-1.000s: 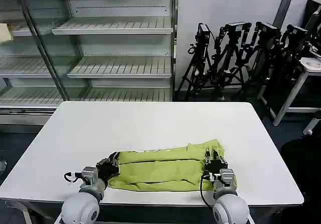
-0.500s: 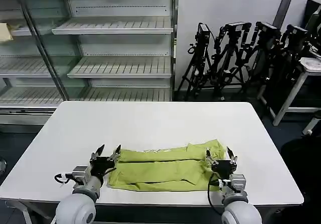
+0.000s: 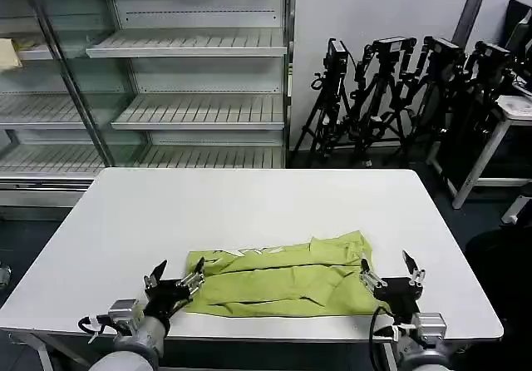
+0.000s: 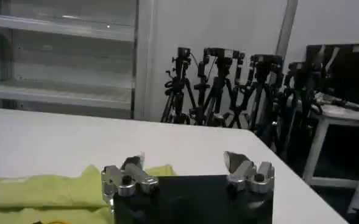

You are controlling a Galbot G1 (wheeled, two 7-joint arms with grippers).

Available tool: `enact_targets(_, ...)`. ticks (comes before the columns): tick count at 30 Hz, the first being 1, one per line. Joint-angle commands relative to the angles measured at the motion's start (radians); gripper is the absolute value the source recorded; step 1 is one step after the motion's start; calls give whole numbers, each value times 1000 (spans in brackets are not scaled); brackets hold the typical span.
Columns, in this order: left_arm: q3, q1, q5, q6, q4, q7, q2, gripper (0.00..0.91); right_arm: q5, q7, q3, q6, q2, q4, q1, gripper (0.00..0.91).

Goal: Fold and organize the clothes.

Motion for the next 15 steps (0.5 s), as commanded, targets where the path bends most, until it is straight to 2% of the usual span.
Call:
enact_targets(1,-14,37,3,23,-17,-14,-20,907,-13,-4,40,-8,-3,104,-114,907)
enact_targets(8,-53,-4,-30,21,4,-18,16,907,-29,-4,37,-3,0,116,-136,907)
enact_targets(11,-37,23,-30,6,-14,-20,-5,907,-36,-5,38,1,6,126,-148,907)
enact_targets(15,-9,47,-23,-30,-17,-27,-75,907,-44,-5,39,7,14,130,-166,907)
